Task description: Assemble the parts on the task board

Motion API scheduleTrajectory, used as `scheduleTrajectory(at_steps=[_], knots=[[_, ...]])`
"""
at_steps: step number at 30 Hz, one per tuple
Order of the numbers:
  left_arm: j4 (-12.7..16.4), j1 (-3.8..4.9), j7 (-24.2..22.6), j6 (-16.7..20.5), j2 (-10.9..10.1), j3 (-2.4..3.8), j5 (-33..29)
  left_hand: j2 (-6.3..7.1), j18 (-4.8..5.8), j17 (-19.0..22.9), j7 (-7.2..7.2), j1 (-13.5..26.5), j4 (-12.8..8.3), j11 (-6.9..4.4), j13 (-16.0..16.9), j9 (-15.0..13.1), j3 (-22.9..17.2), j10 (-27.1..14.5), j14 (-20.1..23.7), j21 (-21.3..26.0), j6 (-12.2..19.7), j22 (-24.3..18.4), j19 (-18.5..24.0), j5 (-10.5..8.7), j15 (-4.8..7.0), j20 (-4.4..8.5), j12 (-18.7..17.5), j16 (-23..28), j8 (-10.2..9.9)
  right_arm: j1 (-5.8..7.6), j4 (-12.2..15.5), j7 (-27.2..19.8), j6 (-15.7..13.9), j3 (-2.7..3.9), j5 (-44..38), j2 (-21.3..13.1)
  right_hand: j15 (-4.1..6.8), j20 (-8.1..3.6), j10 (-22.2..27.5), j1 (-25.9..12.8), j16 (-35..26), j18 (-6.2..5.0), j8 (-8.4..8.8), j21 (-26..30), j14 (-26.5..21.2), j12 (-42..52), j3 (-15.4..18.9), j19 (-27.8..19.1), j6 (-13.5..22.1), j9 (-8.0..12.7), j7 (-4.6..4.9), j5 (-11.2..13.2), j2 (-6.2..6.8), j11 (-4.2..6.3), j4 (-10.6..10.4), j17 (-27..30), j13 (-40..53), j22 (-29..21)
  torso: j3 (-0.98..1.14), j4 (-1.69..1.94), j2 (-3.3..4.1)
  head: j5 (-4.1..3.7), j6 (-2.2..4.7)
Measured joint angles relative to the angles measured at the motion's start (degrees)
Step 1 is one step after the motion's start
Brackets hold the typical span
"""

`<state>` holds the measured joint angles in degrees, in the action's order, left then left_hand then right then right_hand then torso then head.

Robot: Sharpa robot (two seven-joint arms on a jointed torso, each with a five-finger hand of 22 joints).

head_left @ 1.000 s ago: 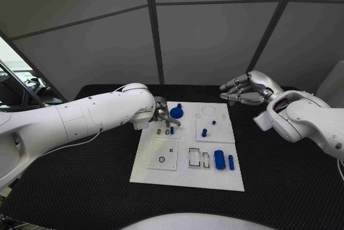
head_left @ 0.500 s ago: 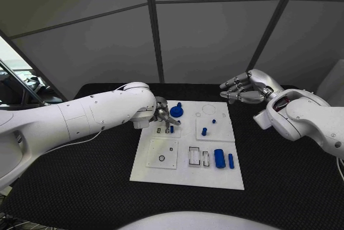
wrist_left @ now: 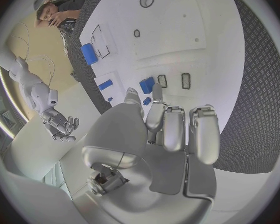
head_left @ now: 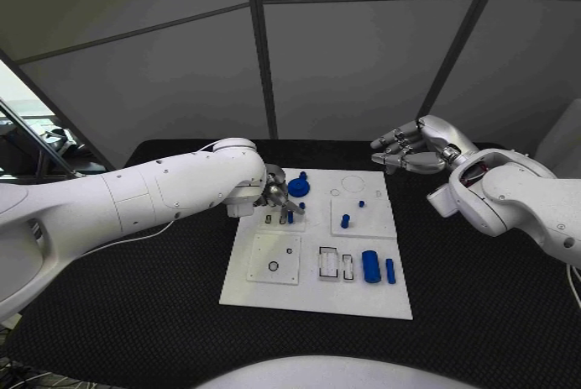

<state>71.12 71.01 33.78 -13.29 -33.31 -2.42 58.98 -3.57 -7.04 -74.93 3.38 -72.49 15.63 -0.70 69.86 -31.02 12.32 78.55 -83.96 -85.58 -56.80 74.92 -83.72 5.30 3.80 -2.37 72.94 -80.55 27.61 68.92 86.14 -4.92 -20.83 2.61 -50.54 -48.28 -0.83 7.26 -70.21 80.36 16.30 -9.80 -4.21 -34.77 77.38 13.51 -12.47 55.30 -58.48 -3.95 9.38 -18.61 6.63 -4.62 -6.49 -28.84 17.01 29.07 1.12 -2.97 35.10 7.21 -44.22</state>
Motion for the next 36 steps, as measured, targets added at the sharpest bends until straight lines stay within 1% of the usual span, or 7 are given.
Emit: scheduleTrajectory(at_steps=[12,21,24,26,29,33,36], knots=[[0.02,0.00,0.03,-0.79,0.03,-0.02,0.03,-1.36,0.00,0.00,-0.10,-2.42,-1.54,0.06,0.02,-1.63,-1.76,-0.05,0.00,0.00,0.92,0.00,0.00,0.00,0.00,0.00,0.00,0.00,0.66,0.00,-0.34,0.12,0.06,0.00,-0.01,0.26,0.00,0.00,0.00,0.00,-0.32,0.00,0.00,0.34,0.00,-0.22,0.00,0.00,0.00,0.00,0.00,-0.35,0.00,0.00,0.00,0.00,-0.24,-0.06,0.03,0.02,0.00,0.01,-0.11],[0.02,0.09,-0.02,-0.69,0.08,0.01,-0.08,-3.91,0.00,0.00,-0.62,-7.10,-3.65,-0.34,-0.54,-2.92,-7.50,-0.49,0.01,0.00,2.28,0.00,-0.22,0.23,0.42,0.22,-0.31,0.01,1.06,0.00,-0.47,0.17,0.08,0.00,-0.03,0.42,0.00,0.00,0.00,0.22,-0.97,0.00,0.00,0.34,0.00,-0.43,-0.30,0.00,0.00,0.00,0.00,-1.20,0.22,0.00,-0.01,0.01,-0.49,-0.18,0.03,0.02,0.00,0.01,-0.19],[0.07,0.16,-0.13,-0.37,0.05,0.06,-0.28,-3.90,0.01,0.00,-0.74,-8.70,-4.44,-0.64,-0.92,-3.17,-11.11,-0.79,0.00,0.00,2.76,-0.01,-0.22,0.37,0.43,0.22,-1.06,0.01,0.98,0.00,-0.55,0.20,0.11,0.00,-0.04,0.46,-0.11,0.00,0.00,0.22,-1.19,0.00,0.00,0.63,0.12,-0.43,-0.30,0.00,0.00,0.00,0.00,-1.88,0.22,0.00,-0.01,-0.01,-0.65,-0.21,0.03,0.02,-0.01,0.07,-0.22],[0.16,0.16,-0.20,-0.06,-0.09,0.06,-0.55,-3.25,0.01,0.00,-0.43,-9.42,-3.92,-0.64,-1.45,-3.93,-14.45,-0.79,-0.17,0.25,3.09,-0.01,-0.34,0.35,0.59,0.34,-1.16,0.01,0.65,0.00,-0.65,0.22,0.14,-0.01,-0.04,0.48,-0.21,0.00,0.00,0.22,-1.33,0.00,0.00,0.63,0.21,-0.43,-0.30,0.00,0.00,0.00,0.00,-2.16,0.22,0.00,-0.01,-0.06,-0.75,-0.24,0.04,0.02,-0.02,0.08,-0.23],[0.42,0.12,-0.23,0.35,-0.52,0.02,-0.97,-1.90,0.01,0.00,-0.42,-10.26,0.23,-0.65,-1.62,-5.70,-18.80,-0.81,-0.19,0.45,3.69,0.00,-0.42,0.20,0.60,0.42,-1.72,0.01,1.10,0.00,-0.78,0.26,0.18,-0.01,-0.04,0.50,-0.21,0.00,0.00,0.04,-1.33,0.00,0.00,0.63,0.21,-0.43,-0.45,0.00,0.00,0.00,0.00,-2.42,0.39,0.00,-0.16,-0.06,-0.83,-0.24,0.05,0.02,-0.04,0.09,-0.24],[1.20,0.04,-0.24,0.99,-1.50,-0.03,-1.76,3.42,0.01,0.00,-0.42,-6.55,1.29,-0.65,-1.65,-7.44,-29.26,-0.81,-0.32,0.47,3.69,-0.01,-0.42,0.14,0.72,0.42,-2.18,0.06,2.00,0.00,-1.01,0.34,0.26,-0.01,-0.04,0.50,-0.20,0.00,0.00,0.00,-1.33,0.00,0.00,0.63,0.21,-0.43,-0.45,0.00,0.00,0.00,0.00,-2.42,0.44,0.00,-0.16,-0.06,-0.89,-0.23,0.08,0.07,-0.05,0.09,-0.26],[2.14,0.04,-0.24,1.63,-2.54,-0.03,-2.34,6.67,0.02,0.01,-0.41,-3.31,0.06,-0.66,-1.56,-8.73,-36.40,-0.80,-0.30,0.68,3.69,-0.01,-0.42,0.14,0.70,0.42,-2.20,0.21,2.45,0.00,-1.19,0.40,0.31,-0.01,-0.04,0.54,-0.20,0.00,0.00,0.00,-1.55,0.00,0.00,0.63,0.21,-0.43,-0.45,0.00,0.00,0.00,0.00,-2.42,0.44,0.00,-0.16,-0.09,-0.89,-0.25,0.09,0.10,-0.06,0.23,-0.27]])
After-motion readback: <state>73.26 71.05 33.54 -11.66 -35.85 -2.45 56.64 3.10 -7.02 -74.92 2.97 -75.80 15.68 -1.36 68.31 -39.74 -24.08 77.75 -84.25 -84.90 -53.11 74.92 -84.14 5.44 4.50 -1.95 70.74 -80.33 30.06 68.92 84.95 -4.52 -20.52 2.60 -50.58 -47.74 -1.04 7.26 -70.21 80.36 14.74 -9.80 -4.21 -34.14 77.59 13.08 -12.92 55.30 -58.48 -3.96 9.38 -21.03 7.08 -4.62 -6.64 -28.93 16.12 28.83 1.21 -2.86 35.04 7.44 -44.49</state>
